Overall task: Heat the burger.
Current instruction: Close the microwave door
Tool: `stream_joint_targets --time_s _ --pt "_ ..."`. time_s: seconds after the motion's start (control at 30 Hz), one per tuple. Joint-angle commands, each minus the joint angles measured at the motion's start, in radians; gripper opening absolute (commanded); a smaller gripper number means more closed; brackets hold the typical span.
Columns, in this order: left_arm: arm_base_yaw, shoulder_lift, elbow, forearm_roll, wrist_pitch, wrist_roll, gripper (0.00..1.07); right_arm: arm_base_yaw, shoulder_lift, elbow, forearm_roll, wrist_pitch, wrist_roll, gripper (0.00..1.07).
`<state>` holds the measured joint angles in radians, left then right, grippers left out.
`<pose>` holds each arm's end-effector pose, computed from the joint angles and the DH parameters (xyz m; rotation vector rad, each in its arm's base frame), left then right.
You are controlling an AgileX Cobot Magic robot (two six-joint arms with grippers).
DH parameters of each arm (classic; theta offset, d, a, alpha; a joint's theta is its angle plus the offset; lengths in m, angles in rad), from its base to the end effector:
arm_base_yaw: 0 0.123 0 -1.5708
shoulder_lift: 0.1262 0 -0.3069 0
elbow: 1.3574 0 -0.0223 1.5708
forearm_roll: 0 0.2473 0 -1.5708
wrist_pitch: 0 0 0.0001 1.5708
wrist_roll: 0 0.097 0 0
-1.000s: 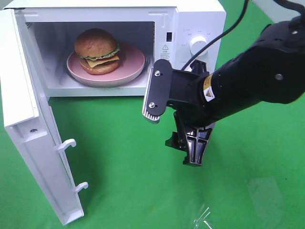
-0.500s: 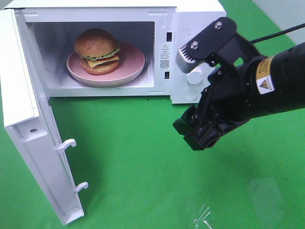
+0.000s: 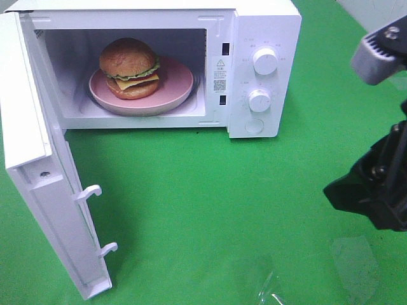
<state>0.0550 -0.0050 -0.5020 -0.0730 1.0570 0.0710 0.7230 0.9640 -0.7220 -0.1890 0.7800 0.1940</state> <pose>-0.0252 -0.0076 0.2738 0.0198 2.0314 -0.0079 0.1312 0.0986 0.3021 -0.7601 2.3738 0.1644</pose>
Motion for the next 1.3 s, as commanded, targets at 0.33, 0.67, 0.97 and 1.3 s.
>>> stream_joint_targets --time_s 0.33,0.67,0.97,1.3 --pt "-0.007 -0.022 0.003 0.0 -0.014 -0.005 0.98 0.002 -0.241 0.05 0.003 0.194 0.009 0.76" --pt "-0.007 -0.022 0.003 0.0 -0.014 -0.005 0.98 0.0 -0.475 0.185 -0.008 0.211 0.077 0.76" --pt "-0.007 -0.022 0.003 0.0 -0.014 -0.005 0.98 -0.157 -0.556 0.208 -0.009 0.238 0.083 0.76" --pt "-0.007 -0.022 0.003 0.0 -0.014 -0.005 0.98 -0.355 -0.751 0.208 -0.007 0.235 0.063 0.76"
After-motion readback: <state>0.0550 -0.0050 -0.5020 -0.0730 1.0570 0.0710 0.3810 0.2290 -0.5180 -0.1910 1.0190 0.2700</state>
